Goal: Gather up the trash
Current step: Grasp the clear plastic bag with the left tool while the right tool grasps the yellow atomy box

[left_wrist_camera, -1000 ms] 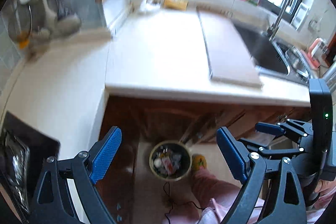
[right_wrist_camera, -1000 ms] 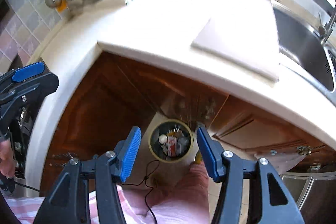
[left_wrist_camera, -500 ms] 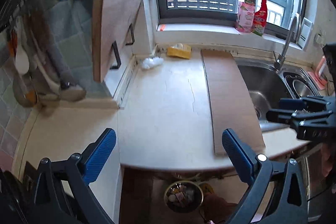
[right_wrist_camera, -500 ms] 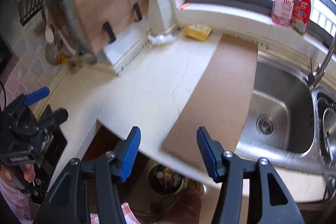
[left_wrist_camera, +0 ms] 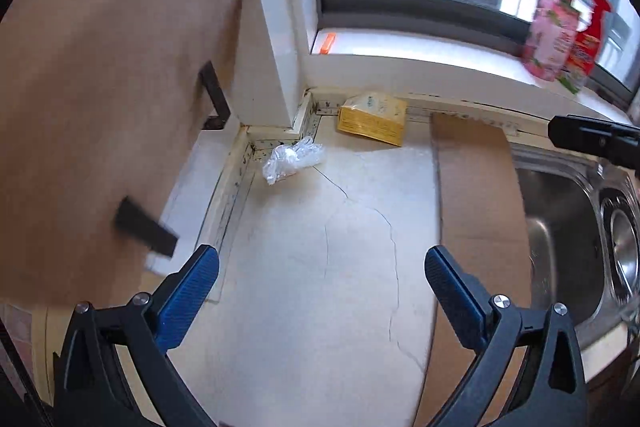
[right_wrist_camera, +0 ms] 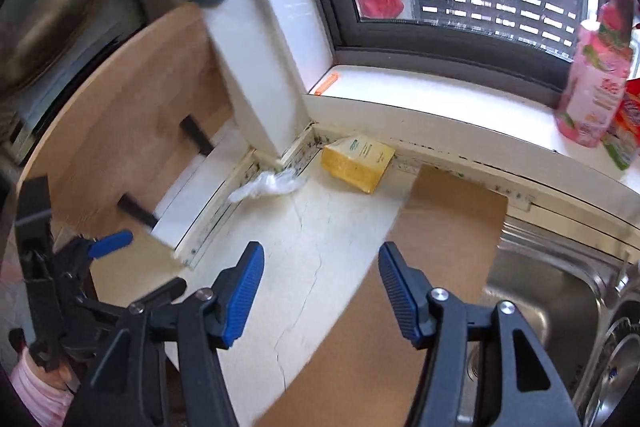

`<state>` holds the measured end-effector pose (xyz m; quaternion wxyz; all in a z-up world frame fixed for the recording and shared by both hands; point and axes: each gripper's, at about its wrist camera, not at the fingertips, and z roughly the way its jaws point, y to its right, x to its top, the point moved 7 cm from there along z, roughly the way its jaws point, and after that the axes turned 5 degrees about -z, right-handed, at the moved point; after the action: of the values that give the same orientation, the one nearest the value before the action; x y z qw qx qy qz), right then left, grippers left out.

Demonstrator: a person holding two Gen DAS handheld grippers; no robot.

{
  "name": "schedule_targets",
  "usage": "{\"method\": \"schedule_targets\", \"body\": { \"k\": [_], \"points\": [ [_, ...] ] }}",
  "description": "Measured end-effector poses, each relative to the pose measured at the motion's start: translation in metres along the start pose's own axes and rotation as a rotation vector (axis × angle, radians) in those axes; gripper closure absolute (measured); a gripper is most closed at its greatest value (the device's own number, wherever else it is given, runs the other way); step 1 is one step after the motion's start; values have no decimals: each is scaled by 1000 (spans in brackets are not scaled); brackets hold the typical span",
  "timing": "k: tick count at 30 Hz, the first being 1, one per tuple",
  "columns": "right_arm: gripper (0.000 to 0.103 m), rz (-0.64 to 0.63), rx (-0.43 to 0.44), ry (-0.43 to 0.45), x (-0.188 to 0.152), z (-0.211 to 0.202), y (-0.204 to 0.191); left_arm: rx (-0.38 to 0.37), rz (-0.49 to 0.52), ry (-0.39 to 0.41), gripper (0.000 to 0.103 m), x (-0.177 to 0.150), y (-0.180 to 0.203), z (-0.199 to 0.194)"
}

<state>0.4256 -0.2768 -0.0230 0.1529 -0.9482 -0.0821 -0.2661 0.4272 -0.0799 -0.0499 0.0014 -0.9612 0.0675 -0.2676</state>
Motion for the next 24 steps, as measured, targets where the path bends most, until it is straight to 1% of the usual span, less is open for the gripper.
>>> {"method": "schedule_targets", "body": {
  "k": [2, 5, 7, 9, 11, 12, 14, 16, 18, 21, 24],
  "points": [
    [43, 12, 10, -5, 15, 29, 12, 30, -13, -17, 1, 15, -1, 35],
    [43, -4, -13, -3, 33, 83, 27, 70, -25, -20, 1, 31, -5, 79],
    [43, -39, -44, 5, 38, 113, 30, 89, -36, -25, 1, 40, -11, 109],
    [43, -108, -87, 9, 40, 144, 29, 110, -47, -36, 1, 45, -19, 136],
    [43, -192, -127, 17, 38, 171, 25, 114, -61, -45, 1, 49, -27, 159],
    [43, -249, -163, 27, 36, 185, 21, 113, -72, -49, 1, 50, -31, 169],
    [43, -335, -206, 41, 33, 203, 15, 102, -89, -48, 1, 51, -38, 183],
    [43, -429, -273, 50, 27, 222, 9, 103, -97, -46, 1, 54, -42, 195],
    [43, -487, -309, 43, 24, 239, 6, 100, -102, -44, 1, 56, -47, 204],
    [43, -533, -376, 40, 22, 257, 9, 116, -86, -38, 1, 57, -50, 213],
    [43, -570, -442, 51, 25, 271, 11, 126, -73, -55, 1, 56, -48, 228]
  ]
}}
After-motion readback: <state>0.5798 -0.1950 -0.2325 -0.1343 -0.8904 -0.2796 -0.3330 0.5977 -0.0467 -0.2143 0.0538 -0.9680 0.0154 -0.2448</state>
